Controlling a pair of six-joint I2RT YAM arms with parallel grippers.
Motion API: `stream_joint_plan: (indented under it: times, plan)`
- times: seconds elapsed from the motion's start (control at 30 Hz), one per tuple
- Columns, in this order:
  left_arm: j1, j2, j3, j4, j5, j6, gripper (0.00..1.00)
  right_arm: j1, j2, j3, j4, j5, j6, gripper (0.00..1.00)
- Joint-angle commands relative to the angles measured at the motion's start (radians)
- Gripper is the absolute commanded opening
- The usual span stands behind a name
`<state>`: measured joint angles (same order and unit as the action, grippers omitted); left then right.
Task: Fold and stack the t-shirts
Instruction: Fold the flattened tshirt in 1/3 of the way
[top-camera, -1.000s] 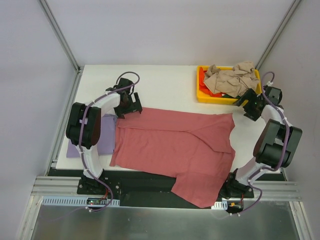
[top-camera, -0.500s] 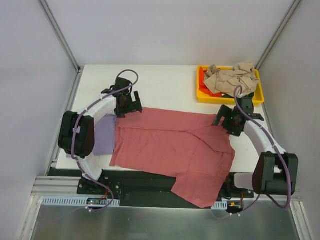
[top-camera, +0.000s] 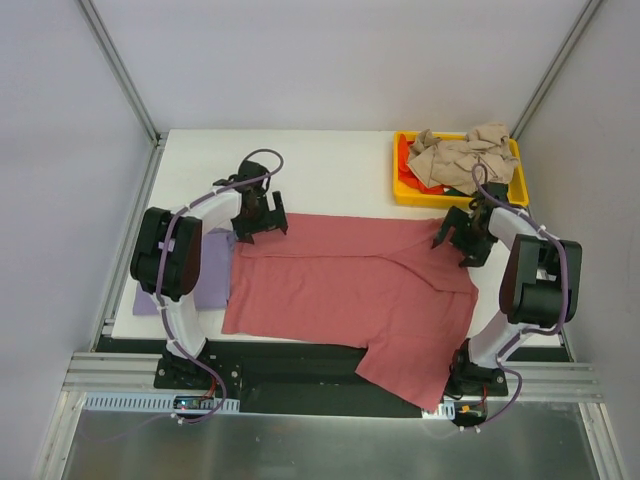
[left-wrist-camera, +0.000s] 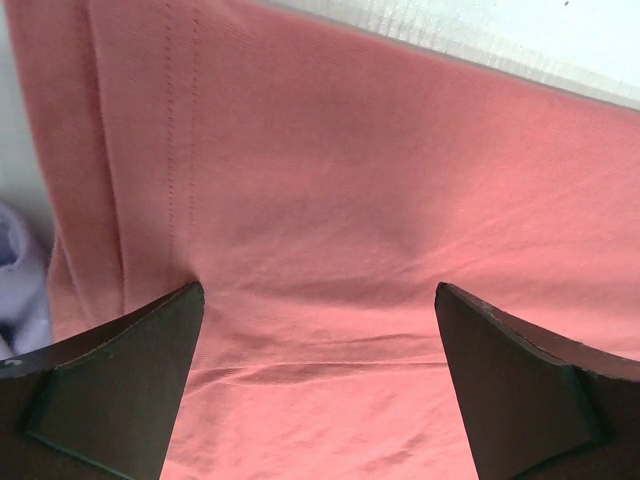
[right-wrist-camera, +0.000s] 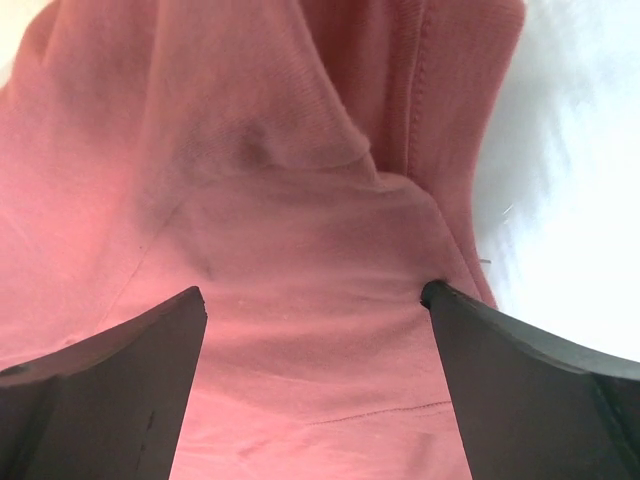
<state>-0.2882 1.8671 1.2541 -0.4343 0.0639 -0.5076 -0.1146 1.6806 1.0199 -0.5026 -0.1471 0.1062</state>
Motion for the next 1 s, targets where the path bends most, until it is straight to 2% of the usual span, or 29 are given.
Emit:
stream_joint_plan:
  times: [0.0,0.1,0.2,0.3,0.4,0.53,0.63,0.77,0.9,0.97]
  plan:
    - [-0.006,0.038,0.042,-0.009,0.024,0.017,0.99,-0.051,0.103,0.046,0.019,0.026,-0.091,0.96]
    - [-0.011,0.061,0.068,-0.009,0.048,0.024,0.99,-0.063,0.139,0.098,0.036,-0.005,-0.092,0.96]
    - [-0.017,0.078,0.094,-0.011,0.047,0.03,0.99,-0.065,0.159,0.166,0.013,0.053,-0.096,0.96]
    - [-0.019,0.095,0.122,-0.014,0.024,0.041,0.99,-0.082,0.162,0.212,-0.011,0.104,-0.097,0.96]
    - [-0.023,0.099,0.148,-0.032,-0.048,0.052,0.99,-0.097,0.163,0.242,-0.016,0.096,-0.099,0.96]
    - [-0.026,0.075,0.18,-0.063,-0.058,0.067,0.99,-0.097,0.156,0.27,-0.022,0.069,-0.132,0.96]
    - [-0.049,0.012,0.192,-0.087,-0.111,0.075,0.99,-0.085,0.09,0.253,-0.025,0.061,-0.128,0.96]
    - [-0.078,-0.098,0.148,-0.107,-0.131,0.047,0.99,-0.036,-0.048,0.215,-0.079,0.141,-0.108,0.96]
    - [-0.089,-0.228,0.015,-0.116,-0.121,-0.012,0.99,0.048,-0.201,0.126,-0.198,0.267,-0.014,0.96]
    - [-0.092,-0.299,-0.072,-0.133,-0.122,-0.054,0.99,0.093,-0.295,0.042,-0.246,0.247,0.038,0.96]
